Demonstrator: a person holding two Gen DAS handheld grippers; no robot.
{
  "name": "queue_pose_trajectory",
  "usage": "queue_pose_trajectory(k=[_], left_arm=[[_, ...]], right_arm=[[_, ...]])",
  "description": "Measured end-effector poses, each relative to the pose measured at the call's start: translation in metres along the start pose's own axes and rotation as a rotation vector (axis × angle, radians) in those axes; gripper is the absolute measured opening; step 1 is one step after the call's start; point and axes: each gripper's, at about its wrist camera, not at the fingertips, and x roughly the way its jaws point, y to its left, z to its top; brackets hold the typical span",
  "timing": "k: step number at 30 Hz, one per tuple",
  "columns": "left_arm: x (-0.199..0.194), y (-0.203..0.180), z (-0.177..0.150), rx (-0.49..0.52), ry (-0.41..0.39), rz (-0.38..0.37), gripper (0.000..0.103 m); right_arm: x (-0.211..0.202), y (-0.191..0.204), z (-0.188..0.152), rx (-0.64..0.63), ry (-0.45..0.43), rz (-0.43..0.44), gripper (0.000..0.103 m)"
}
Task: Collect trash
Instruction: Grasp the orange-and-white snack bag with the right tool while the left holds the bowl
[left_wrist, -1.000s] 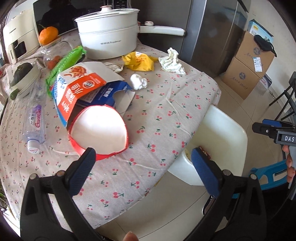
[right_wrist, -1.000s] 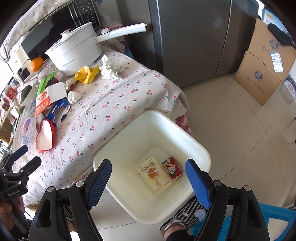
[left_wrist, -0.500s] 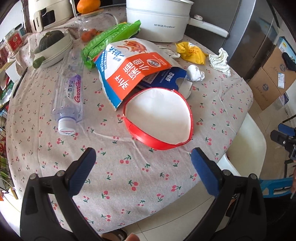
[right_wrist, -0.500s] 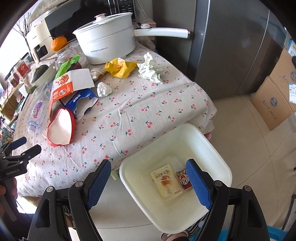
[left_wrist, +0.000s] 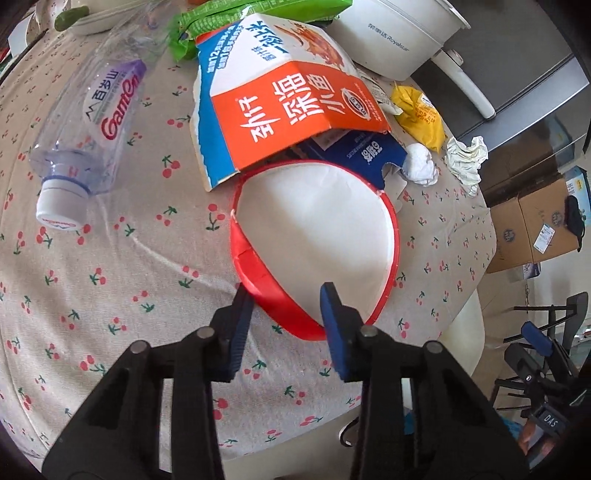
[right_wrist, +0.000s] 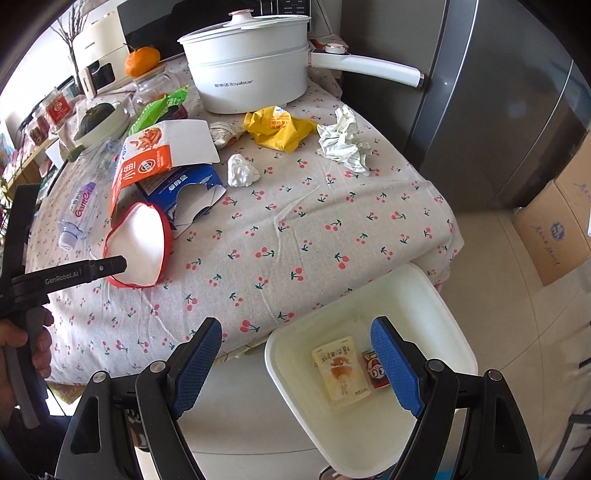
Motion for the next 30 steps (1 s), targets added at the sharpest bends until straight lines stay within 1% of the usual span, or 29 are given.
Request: queue_pose_trajectory(k=[2, 5, 7, 10, 14, 17, 19, 23, 25, 28, 30], left_arm=[[-0.002, 0.001, 0.0, -0.022, -0.002, -0.016, 0.024], [-0.011, 0.001, 0.0, -0.024, -0.01, -0.039, 0.018], [-0.02, 0.0, -0.001, 0.002, -0.012, -0.053, 0.016], [-0.036, 0.0, -0.006, 0.054, -0.028, -0.025, 0.016], [-0.062, 0.015, -0.01, 0.075, -0.084, 0.008, 0.016], [-0.085, 0.031, -0.011, 0.09, -0.149, 0.057, 0.016], [-0.097, 0.044, -0.011, 0.087, -0.192, 0.095, 0.016], [-0.115, 0.075, -0.01, 0.049, -0.247, 0.143, 0.016], [-0.12, 0.088, -0.009, 0.025, -0.257, 0.147, 0.016], [-0.127, 0.105, -0.01, -0.014, -0.26, 0.133, 0.016], [-0.13, 0.113, -0.011, -0.036, -0.261, 0.122, 0.016]], right_arm=[[0.001, -0.001, 0.0, 0.007, 0.002, -0.002, 0.084], [0.003, -0.003, 0.002, 0.019, 0.004, -0.001, 0.084], [0.004, -0.003, 0.005, 0.027, 0.004, 0.0, 0.084], [0.007, 0.0, 0.011, 0.039, 0.002, 0.006, 0.084], [0.012, 0.014, 0.022, 0.052, -0.017, 0.039, 0.084], [0.016, 0.032, 0.031, 0.061, -0.047, 0.106, 0.084], [0.021, 0.048, 0.037, 0.061, -0.068, 0.166, 0.084], [0.037, 0.082, 0.051, 0.083, -0.093, 0.328, 0.084], [0.049, 0.096, 0.059, 0.12, -0.101, 0.409, 0.084], [0.067, 0.113, 0.074, 0.181, -0.121, 0.522, 0.083], [0.08, 0.122, 0.082, 0.223, -0.135, 0.565, 0.08]])
